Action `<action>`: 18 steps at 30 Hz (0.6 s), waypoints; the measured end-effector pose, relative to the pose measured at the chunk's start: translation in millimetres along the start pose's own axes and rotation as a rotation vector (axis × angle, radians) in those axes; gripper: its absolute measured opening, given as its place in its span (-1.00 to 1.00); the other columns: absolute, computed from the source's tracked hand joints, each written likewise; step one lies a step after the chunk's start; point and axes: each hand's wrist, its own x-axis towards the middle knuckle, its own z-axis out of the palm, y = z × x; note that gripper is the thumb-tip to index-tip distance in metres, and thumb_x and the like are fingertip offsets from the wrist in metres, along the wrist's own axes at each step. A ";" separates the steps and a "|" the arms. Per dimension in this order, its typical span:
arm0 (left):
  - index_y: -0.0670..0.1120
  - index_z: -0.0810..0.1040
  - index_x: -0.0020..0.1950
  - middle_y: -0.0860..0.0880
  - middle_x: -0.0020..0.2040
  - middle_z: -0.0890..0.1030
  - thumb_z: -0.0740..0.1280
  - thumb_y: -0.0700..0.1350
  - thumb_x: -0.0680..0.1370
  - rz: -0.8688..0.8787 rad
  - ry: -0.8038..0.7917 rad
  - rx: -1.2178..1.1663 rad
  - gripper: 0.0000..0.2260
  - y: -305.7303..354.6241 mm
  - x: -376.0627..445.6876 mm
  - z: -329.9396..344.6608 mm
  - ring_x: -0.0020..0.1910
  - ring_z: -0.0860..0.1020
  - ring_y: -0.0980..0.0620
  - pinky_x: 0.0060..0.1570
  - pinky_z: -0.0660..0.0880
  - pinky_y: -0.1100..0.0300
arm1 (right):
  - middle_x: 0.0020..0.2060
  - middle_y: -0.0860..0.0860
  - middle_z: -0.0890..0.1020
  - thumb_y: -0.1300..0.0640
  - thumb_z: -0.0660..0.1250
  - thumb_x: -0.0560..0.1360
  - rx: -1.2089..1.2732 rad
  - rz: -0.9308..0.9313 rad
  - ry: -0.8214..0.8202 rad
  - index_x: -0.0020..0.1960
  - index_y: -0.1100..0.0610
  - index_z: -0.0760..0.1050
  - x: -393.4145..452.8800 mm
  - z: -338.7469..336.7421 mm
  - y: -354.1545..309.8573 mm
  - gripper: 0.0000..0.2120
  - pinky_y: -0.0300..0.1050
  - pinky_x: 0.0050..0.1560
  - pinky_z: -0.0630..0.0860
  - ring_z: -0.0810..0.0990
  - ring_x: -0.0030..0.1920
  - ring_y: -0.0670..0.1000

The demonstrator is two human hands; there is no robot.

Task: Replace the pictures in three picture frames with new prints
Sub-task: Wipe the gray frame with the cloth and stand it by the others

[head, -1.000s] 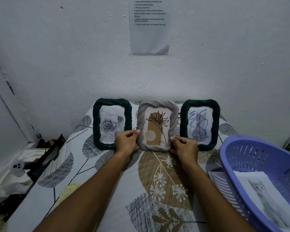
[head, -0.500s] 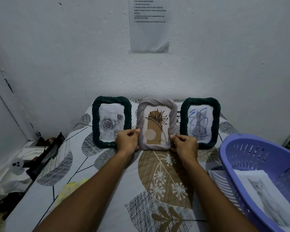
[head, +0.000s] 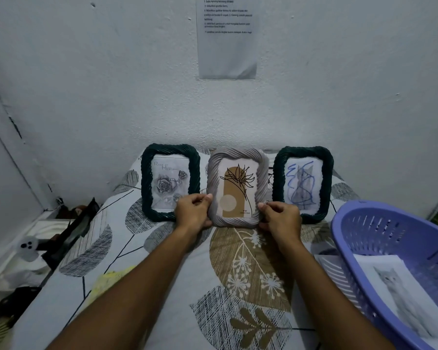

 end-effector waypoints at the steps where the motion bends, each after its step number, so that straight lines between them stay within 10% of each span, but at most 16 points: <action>1: -0.16 0.58 0.02 -0.14 -0.06 0.64 0.33 -0.12 0.56 0.012 0.011 0.006 -0.87 2.9 1.1 1.1 -0.17 0.67 -0.15 -0.26 0.63 -0.13 | -0.27 0.00 0.65 0.16 0.43 0.48 -0.012 -0.005 0.016 -0.07 0.17 0.65 2.3 0.8 -2.5 -0.91 0.02 -0.16 0.66 0.67 -0.20 0.06; 9: -0.21 0.59 0.16 -0.04 -0.07 0.63 0.34 -0.15 0.55 0.071 0.118 0.092 -0.77 6.3 6.0 16.6 -0.06 0.61 -0.07 0.04 0.59 -0.01 | -0.32 -0.06 0.62 0.17 0.38 0.52 -0.075 -0.003 0.072 -0.06 0.19 0.65 11.8 14.7 0.3 -0.89 -0.06 -0.20 0.62 0.62 -0.24 -0.04; 12: -0.17 0.62 0.13 -0.10 -0.09 0.68 0.37 -0.11 0.54 0.055 0.146 0.091 -0.78 -0.2 6.5 16.5 -0.12 0.64 -0.17 -0.04 0.61 -0.09 | -0.25 -0.02 0.64 0.13 0.38 0.52 -0.118 -0.001 0.084 0.02 0.21 0.65 11.6 15.0 3.2 -0.83 -0.24 -0.27 0.49 0.61 -0.20 -0.04; 18: -0.19 0.64 0.06 -0.11 -0.21 0.67 0.36 -0.11 0.55 0.063 0.135 0.119 -0.81 1.7 1.6 12.3 -0.29 0.65 -0.14 -0.25 0.64 -0.02 | -0.25 0.01 0.67 0.10 0.38 0.51 -0.150 0.006 0.067 -0.03 0.19 0.66 10.9 14.1 5.3 -0.84 0.03 -0.09 0.64 0.65 -0.20 0.00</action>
